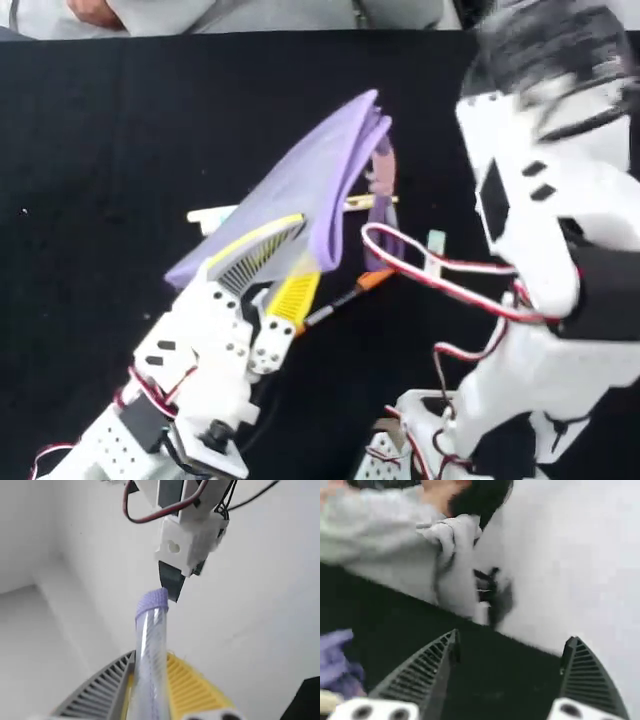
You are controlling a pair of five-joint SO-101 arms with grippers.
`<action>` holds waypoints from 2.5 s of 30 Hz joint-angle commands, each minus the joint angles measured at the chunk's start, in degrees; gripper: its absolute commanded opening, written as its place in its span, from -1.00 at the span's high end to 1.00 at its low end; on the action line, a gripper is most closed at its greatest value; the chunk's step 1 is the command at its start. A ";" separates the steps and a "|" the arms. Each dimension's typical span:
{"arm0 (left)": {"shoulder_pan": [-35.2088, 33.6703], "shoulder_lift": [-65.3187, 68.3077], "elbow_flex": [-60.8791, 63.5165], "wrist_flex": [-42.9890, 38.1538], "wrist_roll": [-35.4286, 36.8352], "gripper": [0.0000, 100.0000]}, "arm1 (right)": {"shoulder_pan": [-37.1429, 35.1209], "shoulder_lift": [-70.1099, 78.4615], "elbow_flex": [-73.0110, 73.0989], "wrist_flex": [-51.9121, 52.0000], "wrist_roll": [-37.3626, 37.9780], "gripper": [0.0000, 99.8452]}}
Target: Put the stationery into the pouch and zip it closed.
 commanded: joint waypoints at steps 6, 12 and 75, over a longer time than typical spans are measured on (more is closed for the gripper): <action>-0.57 -0.53 7.16 -18.29 -3.16 0.94 | -10.55 2.95 -8.57 3.69 -42.46 0.34; -0.40 -0.53 7.16 -18.29 -4.04 0.94 | -23.47 3.21 -12.88 4.31 -50.37 0.34; 8.22 -0.53 7.16 3.43 -13.45 0.94 | -28.66 3.74 -1.54 15.47 -27.25 0.98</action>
